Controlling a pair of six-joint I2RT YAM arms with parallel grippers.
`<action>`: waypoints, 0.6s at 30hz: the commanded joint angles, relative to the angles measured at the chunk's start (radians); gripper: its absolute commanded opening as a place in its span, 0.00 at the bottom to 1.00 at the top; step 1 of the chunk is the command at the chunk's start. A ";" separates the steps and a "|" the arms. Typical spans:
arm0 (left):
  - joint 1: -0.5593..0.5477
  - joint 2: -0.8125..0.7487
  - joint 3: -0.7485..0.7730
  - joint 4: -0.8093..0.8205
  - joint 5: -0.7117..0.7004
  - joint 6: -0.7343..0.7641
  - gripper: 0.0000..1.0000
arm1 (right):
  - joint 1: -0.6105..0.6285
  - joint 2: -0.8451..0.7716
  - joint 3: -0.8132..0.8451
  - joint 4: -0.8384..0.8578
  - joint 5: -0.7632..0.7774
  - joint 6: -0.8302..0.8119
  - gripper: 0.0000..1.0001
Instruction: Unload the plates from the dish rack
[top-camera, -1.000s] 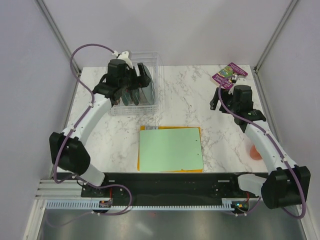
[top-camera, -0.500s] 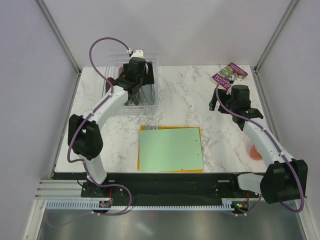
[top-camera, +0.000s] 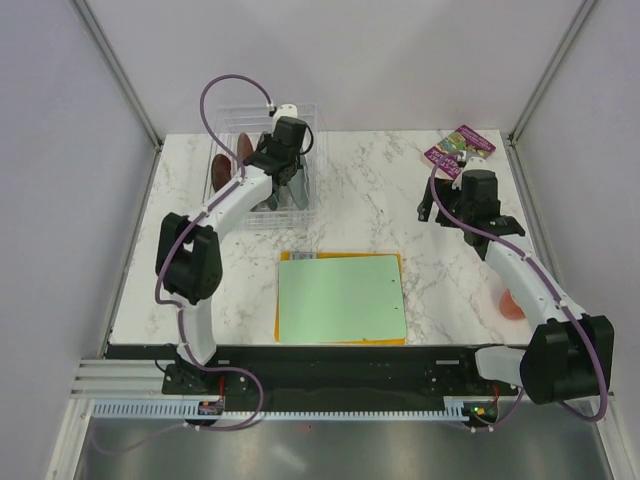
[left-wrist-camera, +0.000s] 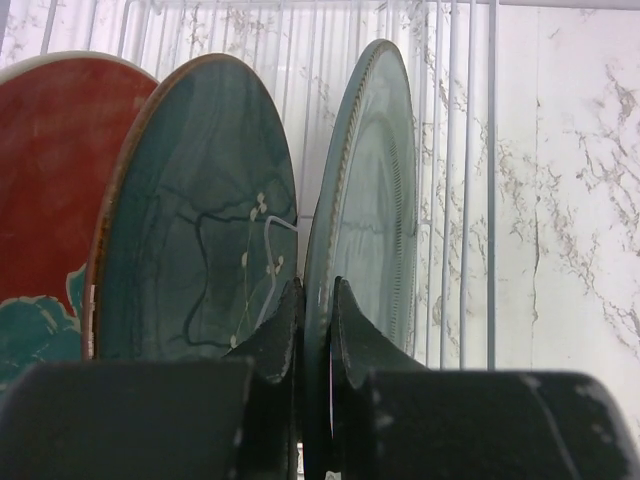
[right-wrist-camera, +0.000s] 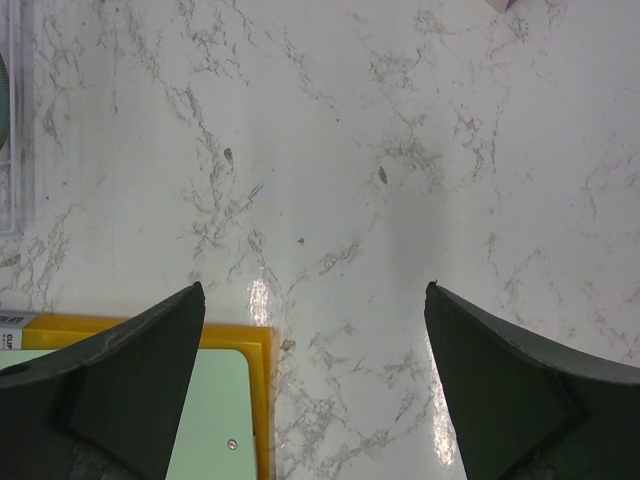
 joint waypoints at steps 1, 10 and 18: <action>-0.034 0.014 0.084 0.052 -0.118 0.060 0.02 | 0.000 0.014 -0.006 0.031 -0.002 -0.009 0.98; -0.125 0.110 0.360 0.057 -0.413 0.318 0.02 | -0.001 0.005 0.002 0.019 -0.002 -0.010 0.98; -0.149 -0.018 0.424 -0.055 -0.317 0.312 0.02 | -0.001 -0.025 0.031 0.009 -0.086 0.002 0.98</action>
